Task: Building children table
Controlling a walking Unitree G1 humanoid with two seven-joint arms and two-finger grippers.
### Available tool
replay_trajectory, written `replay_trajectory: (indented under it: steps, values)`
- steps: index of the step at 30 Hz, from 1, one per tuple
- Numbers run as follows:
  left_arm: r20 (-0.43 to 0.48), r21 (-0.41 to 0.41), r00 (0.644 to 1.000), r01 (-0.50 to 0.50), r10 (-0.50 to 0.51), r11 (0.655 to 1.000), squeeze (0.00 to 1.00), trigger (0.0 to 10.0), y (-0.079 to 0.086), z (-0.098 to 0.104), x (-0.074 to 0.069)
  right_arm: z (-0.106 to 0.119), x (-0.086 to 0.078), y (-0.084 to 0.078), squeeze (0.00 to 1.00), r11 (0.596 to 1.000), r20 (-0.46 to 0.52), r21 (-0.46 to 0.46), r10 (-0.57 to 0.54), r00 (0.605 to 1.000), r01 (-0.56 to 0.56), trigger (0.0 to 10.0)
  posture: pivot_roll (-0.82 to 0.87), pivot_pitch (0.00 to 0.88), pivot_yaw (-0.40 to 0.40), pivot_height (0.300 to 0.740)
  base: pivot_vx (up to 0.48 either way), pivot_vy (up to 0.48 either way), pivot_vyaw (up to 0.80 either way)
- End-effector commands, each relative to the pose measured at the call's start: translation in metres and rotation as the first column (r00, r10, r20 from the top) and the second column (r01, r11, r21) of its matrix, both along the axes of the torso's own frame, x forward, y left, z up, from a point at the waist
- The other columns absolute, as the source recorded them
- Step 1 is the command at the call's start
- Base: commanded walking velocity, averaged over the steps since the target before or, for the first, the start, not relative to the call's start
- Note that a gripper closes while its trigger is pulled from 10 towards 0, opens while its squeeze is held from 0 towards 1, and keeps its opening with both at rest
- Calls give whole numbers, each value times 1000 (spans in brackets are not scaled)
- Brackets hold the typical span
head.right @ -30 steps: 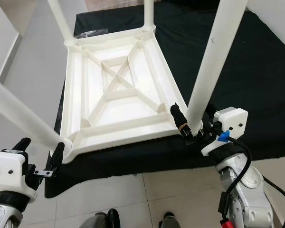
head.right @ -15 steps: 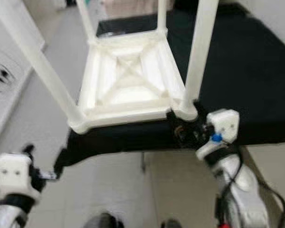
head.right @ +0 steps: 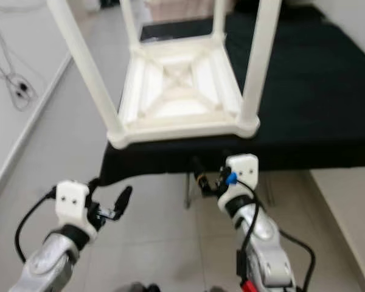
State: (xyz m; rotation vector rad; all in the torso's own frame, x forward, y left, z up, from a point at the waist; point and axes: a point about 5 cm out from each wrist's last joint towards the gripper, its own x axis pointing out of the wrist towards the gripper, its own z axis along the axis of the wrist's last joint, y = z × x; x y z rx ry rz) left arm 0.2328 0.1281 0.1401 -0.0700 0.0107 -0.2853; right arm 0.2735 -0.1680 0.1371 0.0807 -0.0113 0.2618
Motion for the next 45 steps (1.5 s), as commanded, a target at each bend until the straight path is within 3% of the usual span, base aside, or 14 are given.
replay_trajectory:
  steps: [1,15,20,23,30,33,36,38,45]
  values:
    - [25,4,1000,-4,4,1000,0,10000,4,0,7,-3,9,-2,0,999,-2,11,-30,1000,30,10000,-40,143,64,740,0,0,0]
    - [31,-29,1000,-1,2,1000,0,10000,-1,-7,33,-10,31,-1,0,1000,1,-20,-24,1000,24,10000,-49,30,39,740,0,0,0]
    - [74,-7,997,-21,21,1000,0,10000,3,1,45,-6,41,-4,0,999,26,-4,-44,999,44,10000,-62,0,46,740,0,0,0]
    - [93,30,995,-35,32,999,0,10000,8,0,51,-6,46,2,0,999,54,-17,-35,998,36,10000,-62,0,73,740,0,0,0]
    - [69,23,997,-47,46,999,0,10000,13,-12,41,-13,45,12,0,996,72,-88,7,997,0,10000,-71,0,84,740,0,0,0]
    - [55,-9,996,-68,68,998,0,10000,17,-16,31,-16,45,9,0,998,65,-60,-14,998,18,10000,-66,0,78,740,86,0,0]
    - [36,-13,996,-85,85,996,0,10000,21,-22,26,-14,45,7,0,1000,76,28,-16,997,14,10000,-65,0,78,740,312,0,260]
    - [34,-11,996,-86,86,996,0,10000,21,-24,26,-13,45,6,0,998,84,55,-26,996,21,10000,-65,0,76,740,317,0,781]
    - [47,-2,997,-62,62,998,0,10000,19,-23,31,-18,47,10,0,1000,76,20,-13,997,12,10000,-63,0,70,740,324,0,114]
